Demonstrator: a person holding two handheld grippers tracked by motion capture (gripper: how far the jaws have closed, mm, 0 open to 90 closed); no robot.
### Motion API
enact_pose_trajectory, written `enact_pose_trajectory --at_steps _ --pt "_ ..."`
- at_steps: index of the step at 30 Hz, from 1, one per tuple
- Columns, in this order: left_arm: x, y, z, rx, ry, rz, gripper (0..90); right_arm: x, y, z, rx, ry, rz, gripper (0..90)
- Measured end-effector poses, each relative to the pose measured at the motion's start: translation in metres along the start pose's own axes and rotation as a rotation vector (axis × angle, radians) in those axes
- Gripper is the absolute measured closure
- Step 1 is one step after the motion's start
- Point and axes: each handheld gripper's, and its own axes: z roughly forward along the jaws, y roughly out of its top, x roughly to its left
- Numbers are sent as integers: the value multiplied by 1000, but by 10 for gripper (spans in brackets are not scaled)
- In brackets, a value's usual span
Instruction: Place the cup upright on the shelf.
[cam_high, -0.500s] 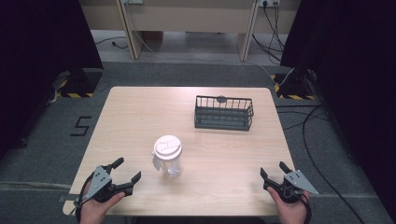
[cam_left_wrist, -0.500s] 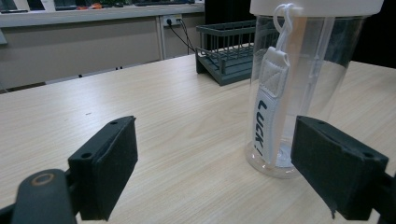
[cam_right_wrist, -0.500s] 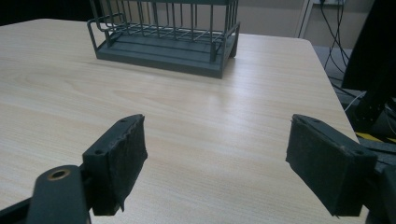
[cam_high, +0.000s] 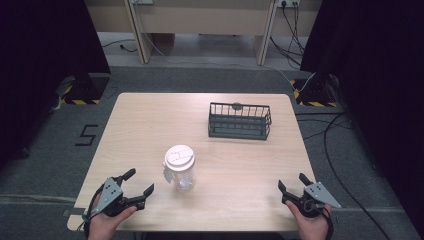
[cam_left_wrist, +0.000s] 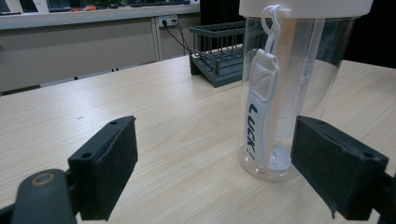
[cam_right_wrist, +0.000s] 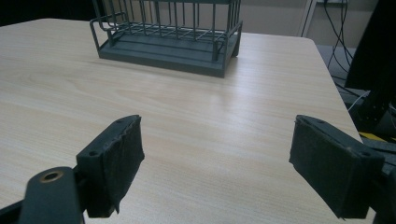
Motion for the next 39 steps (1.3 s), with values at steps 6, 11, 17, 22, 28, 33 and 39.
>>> enact_pose_trajectory --at_steps 6,11,17,22,28,33,39 --pt "-4 1 4 4 -11 4 144 1 0 0 5 4 -9 176" --pt "-8 2 7 7 -31 17 144 1 1 1 12 10 -15 179" --pt "-16 3 16 20 -76 32 144 -1 0 1 9 8 -5 179" --pt "-21 4 22 20 -95 36 144 0 1 1 14 10 -2 179" --pt "-24 6 29 24 -112 41 144 -1 1 2 16 12 3 180" --pt "-25 5 34 28 -130 41 144 -1 1 2 16 12 3 180" --pt "-30 7 43 43 -163 55 144 0 1 2 18 12 1 181"
